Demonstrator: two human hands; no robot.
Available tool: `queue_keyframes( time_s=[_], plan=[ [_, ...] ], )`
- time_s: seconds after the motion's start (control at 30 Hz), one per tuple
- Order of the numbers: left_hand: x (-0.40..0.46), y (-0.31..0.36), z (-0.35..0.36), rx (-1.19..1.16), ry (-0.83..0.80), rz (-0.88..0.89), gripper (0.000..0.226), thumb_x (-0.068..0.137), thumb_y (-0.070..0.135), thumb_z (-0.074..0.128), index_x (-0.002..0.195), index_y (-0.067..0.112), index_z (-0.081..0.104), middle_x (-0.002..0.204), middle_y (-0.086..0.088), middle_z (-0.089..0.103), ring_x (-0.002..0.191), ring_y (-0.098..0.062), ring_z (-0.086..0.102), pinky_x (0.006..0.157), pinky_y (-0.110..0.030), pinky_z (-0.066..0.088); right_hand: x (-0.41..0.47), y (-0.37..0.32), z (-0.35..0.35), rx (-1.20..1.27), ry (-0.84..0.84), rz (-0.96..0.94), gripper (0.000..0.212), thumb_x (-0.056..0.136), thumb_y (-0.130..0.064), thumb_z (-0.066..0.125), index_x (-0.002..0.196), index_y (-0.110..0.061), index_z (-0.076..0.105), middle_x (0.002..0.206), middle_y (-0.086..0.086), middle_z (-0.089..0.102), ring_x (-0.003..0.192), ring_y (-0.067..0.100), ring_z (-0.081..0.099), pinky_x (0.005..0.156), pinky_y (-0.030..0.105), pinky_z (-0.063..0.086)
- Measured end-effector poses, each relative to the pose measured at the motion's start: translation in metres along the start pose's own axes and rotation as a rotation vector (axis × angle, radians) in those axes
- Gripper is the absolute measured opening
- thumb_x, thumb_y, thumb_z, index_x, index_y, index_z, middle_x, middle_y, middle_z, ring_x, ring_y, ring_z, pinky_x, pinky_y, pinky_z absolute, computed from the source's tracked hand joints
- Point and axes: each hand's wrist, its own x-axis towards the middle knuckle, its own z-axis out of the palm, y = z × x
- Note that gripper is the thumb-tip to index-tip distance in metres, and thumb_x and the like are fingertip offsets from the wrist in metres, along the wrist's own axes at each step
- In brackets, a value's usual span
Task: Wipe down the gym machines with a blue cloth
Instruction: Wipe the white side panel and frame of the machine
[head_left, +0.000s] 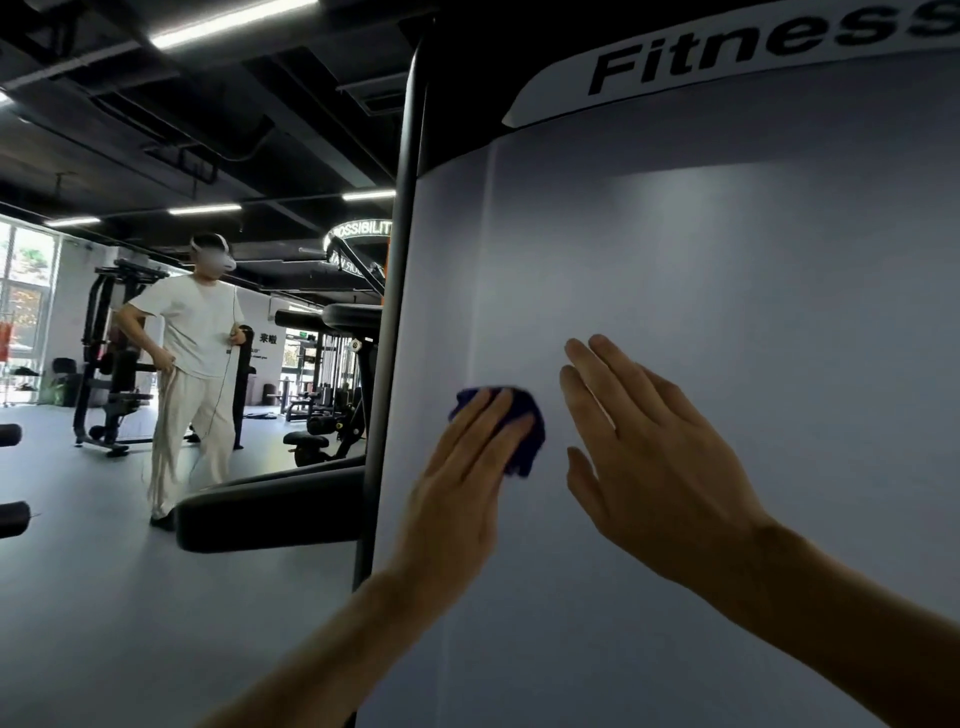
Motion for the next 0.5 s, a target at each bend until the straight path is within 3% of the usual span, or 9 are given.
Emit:
queue_keyframes(
  time_s=[0.07, 0.13, 0.23, 0.33, 0.4, 0.5],
  plan=[
    [-0.032, 0.0, -0.006, 0.019, -0.06, 0.062, 0.065, 0.098, 0.002, 0.056, 0.157, 0.016, 0.033, 0.165, 0.004, 0.028, 0.157, -0.014, 0.024, 0.127, -0.031, 0.026, -0.003, 0.002, -0.002, 0.013, -0.005, -0.007, 0.064, 0.098, -0.034, 0.036, 0.15, 0.002, 0.045, 0.162, 0.021, 0.035, 0.152, 0.033, 0.031, 0.119, 0.046, 0.035],
    [-0.022, -0.008, -0.013, 0.009, -0.116, 0.078, 0.067, 0.093, -0.003, 0.06, 0.154, 0.013, 0.037, 0.163, 0.001, 0.031, 0.156, -0.015, 0.025, 0.127, -0.03, 0.024, -0.002, 0.006, -0.005, 0.011, 0.001, -0.007, 0.06, 0.098, -0.032, 0.04, 0.149, 0.0, 0.048, 0.161, 0.021, 0.036, 0.152, 0.034, 0.032, 0.118, 0.046, 0.034],
    [0.049, -0.006, -0.017, -0.098, -0.092, -0.082, 0.056, 0.101, -0.005, 0.054, 0.153, 0.012, 0.046, 0.163, -0.006, 0.038, 0.155, -0.02, 0.029, 0.127, -0.036, 0.028, 0.0, 0.014, -0.007, 0.004, 0.025, 0.025, 0.061, 0.096, -0.031, 0.054, 0.149, -0.002, 0.047, 0.162, 0.021, 0.035, 0.152, 0.035, 0.031, 0.119, 0.046, 0.03],
    [0.128, 0.006, -0.01, -0.157, 0.04, -0.306, 0.05, 0.107, 0.001, 0.045, 0.156, 0.013, 0.044, 0.163, -0.004, 0.04, 0.155, -0.018, 0.029, 0.128, -0.039, 0.025, 0.002, 0.018, -0.008, -0.014, 0.039, 0.086, 0.069, 0.097, -0.035, 0.054, 0.154, 0.0, 0.038, 0.164, 0.02, 0.03, 0.153, 0.033, 0.027, 0.12, 0.044, 0.024],
    [0.138, 0.013, -0.001, -0.087, 0.103, -0.262, 0.049, 0.106, 0.002, 0.047, 0.155, 0.011, 0.046, 0.162, -0.006, 0.044, 0.154, -0.023, 0.033, 0.126, -0.04, 0.03, 0.0, 0.019, -0.007, 0.002, 0.057, 0.125, 0.072, 0.097, -0.035, 0.053, 0.157, 0.001, 0.032, 0.165, 0.019, 0.028, 0.154, 0.033, 0.026, 0.12, 0.043, 0.021],
    [0.074, 0.025, 0.008, 0.027, 0.072, -0.071, 0.051, 0.103, 0.001, 0.051, 0.153, 0.01, 0.046, 0.161, -0.007, 0.042, 0.154, -0.024, 0.033, 0.126, -0.029, 0.027, -0.009, 0.017, -0.006, 0.041, 0.05, 0.106, 0.073, 0.097, -0.033, 0.052, 0.159, -0.002, 0.029, 0.166, 0.018, 0.026, 0.155, 0.033, 0.023, 0.124, 0.043, 0.021]
  ],
)
